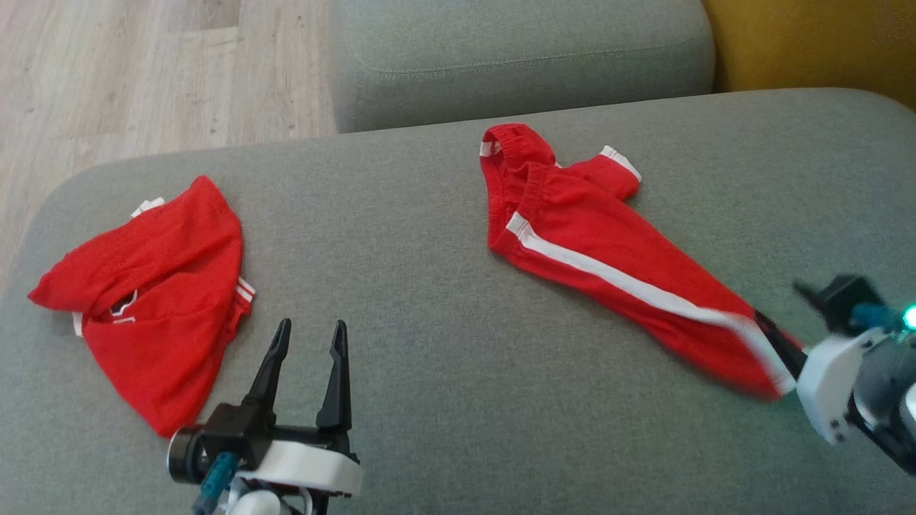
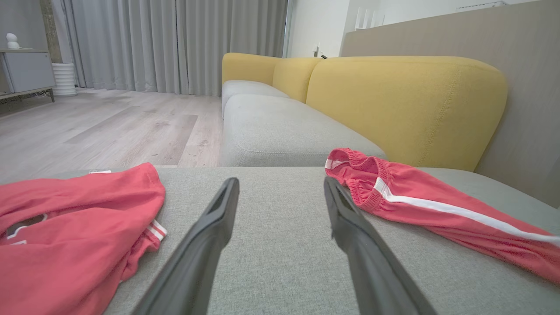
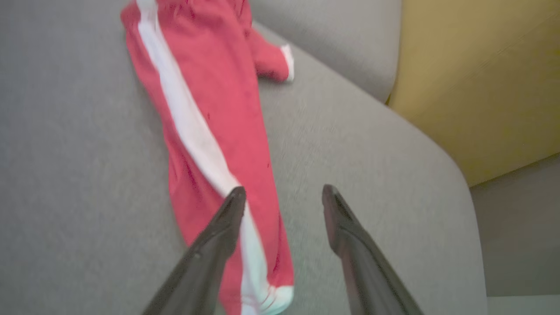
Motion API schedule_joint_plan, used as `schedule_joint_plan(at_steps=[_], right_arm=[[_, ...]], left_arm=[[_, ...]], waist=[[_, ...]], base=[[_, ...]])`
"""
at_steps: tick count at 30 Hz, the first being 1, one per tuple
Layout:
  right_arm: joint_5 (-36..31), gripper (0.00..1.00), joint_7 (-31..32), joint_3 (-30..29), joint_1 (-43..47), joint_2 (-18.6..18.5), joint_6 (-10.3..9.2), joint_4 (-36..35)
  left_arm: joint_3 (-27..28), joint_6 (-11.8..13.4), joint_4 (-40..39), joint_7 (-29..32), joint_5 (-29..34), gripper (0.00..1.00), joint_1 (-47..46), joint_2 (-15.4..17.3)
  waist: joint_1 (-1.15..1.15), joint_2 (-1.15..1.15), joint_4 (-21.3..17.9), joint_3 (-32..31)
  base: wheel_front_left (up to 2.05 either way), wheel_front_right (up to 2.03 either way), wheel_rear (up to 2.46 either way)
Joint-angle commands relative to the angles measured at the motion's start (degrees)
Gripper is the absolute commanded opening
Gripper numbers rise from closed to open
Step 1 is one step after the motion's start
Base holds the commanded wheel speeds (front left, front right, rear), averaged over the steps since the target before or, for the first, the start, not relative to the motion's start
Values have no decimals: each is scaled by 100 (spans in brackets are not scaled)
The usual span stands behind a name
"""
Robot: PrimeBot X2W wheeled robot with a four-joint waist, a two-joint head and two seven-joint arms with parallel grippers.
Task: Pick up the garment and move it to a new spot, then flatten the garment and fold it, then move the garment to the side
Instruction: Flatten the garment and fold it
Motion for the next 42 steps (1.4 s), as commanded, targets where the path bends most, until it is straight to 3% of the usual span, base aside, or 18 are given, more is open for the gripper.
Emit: schedule_joint_plan(at_steps=[1,5,9,16,21,28,36,42], right_arm=[[-123,100,-263,-381,-6,58,39,-269],[-534,100,-1103,-1493,49,791,39,-596],[-955,100,-1927,-2316,83,1781,39,-845],[-1365,100,-2806,-2575,410,3397,39,-833],[-1439,100,-2973,-2412,702,3738,39,-600],[-1703,100,-3041,-2349,473,3821,39,-155],[-2463,100,-2333,-2254,-805,3580,39,1499],[-2782,100,-2260,-2342,-1435,3409,39,2618]], left_arm=[[156,1,-153,-53,-1,100,-332,-6],[177,-15,-139,-54,17,100,-366,-6],[174,-33,-120,-54,33,100,-388,-6],[122,-51,-41,-54,71,100,-389,-7],[106,-82,-10,-54,122,100,-403,-5],[54,-102,-32,-54,149,100,-526,-5],[-144,-119,-1,-54,108,100,-816,-6],[-316,-57,16,-54,14,100,-996,-7]], waist=[[0,0,17,16],[0,0,66,48],[0,0,144,63],[0,0,369,52],[0,0,531,116],[0,0,857,473],[0,0,1273,1011],[0,0,1494,1147]], base=[[0,0,0],[0,0,0],[0,0,0],[0,0,0],[0,0,0],[0,0,0],[0,0,0],[0,0,0]])
